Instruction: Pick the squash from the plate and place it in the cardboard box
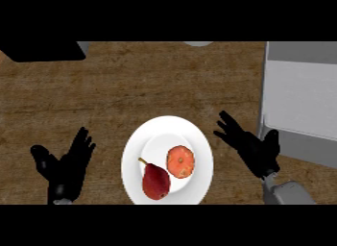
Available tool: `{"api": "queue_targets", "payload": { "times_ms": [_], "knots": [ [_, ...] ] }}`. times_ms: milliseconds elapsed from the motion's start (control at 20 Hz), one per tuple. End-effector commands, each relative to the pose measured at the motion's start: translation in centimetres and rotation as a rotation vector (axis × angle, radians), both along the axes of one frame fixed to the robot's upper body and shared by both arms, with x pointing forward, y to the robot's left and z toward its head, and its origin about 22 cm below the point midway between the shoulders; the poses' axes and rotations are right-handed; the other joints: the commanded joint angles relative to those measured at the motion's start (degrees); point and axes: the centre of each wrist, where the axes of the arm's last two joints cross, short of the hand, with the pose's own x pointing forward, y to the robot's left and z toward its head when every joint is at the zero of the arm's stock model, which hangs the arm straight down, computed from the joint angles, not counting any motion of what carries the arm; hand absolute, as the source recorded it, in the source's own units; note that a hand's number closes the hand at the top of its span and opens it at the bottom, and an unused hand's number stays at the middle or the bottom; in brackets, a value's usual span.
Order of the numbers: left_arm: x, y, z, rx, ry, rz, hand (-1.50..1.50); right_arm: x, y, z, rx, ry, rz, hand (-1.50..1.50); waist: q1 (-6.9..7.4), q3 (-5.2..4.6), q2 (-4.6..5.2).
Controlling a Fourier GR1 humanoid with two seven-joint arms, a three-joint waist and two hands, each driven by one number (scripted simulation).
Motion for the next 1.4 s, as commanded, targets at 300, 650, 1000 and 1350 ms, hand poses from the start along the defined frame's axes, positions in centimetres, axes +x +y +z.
{"api": "queue_targets", "payload": {
  "times_ms": [300,650,1000,1350],
  "knots": [
    [1.8,4.0,1.3,0.278,-0.129,0.007,0.0,2.5,-4.5,8.9,-0.688,-0.646,0.0,1.5,0.92,-1.68,-2.56],
    [2.8,6.0,1.5,0.324,-0.185,0.014,0.0,-5.8,-0.4,4.4,-0.661,-0.783,-0.442,-1.5,0.25,0.31,-0.19],
    [3.7,4.4,0.4,0.323,-0.207,-0.002,0.0,-8.1,0.7,10.1,-0.917,-0.629,-0.359,-1.5,1.89,0.26,0.16],
    [4.5,3.5,0.6,0.328,-0.212,-0.005,0.0,-10.5,4.5,14.4,-1.025,-0.461,-0.225,-1.5,2.75,0.3,0.33]
  ]
}}
